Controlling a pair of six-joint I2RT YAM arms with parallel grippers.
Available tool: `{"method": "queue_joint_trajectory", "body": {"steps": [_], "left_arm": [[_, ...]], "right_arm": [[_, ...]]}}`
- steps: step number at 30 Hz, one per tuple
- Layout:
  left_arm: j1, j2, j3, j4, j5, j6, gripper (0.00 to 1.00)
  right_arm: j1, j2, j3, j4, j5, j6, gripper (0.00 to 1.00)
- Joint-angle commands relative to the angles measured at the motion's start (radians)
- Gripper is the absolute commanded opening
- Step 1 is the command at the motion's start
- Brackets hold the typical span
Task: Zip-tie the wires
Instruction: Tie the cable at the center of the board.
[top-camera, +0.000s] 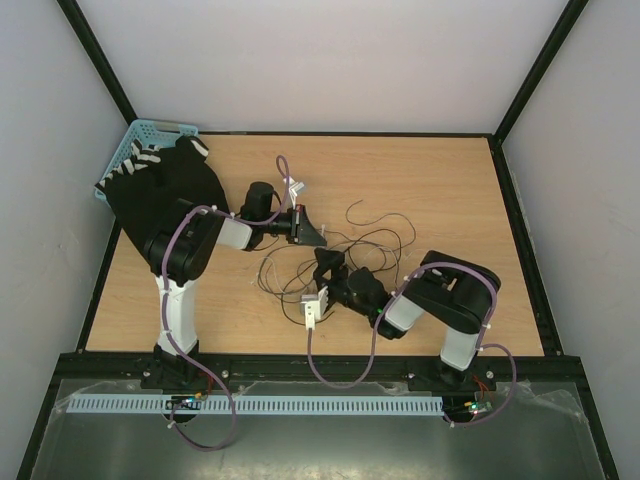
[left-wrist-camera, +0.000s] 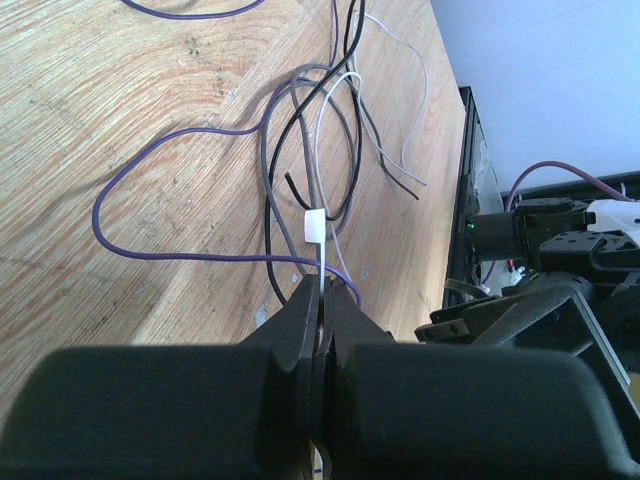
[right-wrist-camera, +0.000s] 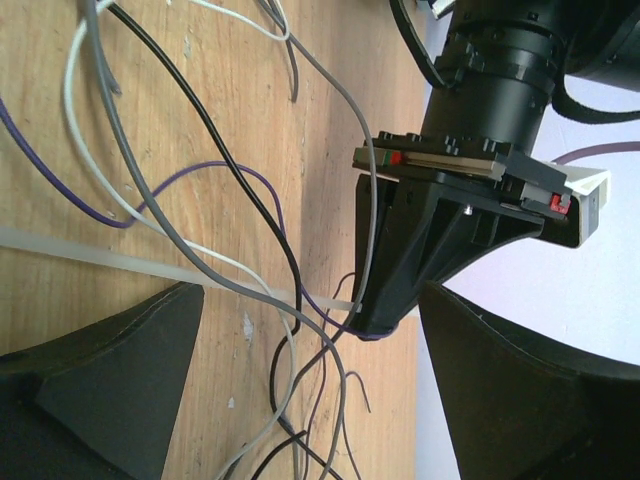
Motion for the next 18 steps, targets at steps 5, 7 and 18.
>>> {"method": "queue_joint_trajectory", "body": {"steps": [5, 7, 18], "left_arm": [[-0.005, 0.004, 0.021, 0.007, 0.022, 0.001, 0.00], [-0.005, 0.005, 0.022, 0.008, 0.022, 0.001, 0.00], [-0.003, 0.008, 0.023, 0.008, 0.022, 0.004, 0.00]], "right_arm": [[0.039, 0.003, -0.026, 0.031, 0.004, 0.038, 1.00], [0.045, 0.010, -0.027, 0.027, 0.010, 0.038, 1.00], [0.076, 0.023, -0.035, 0.030, 0.028, 0.065, 0.94]]}}
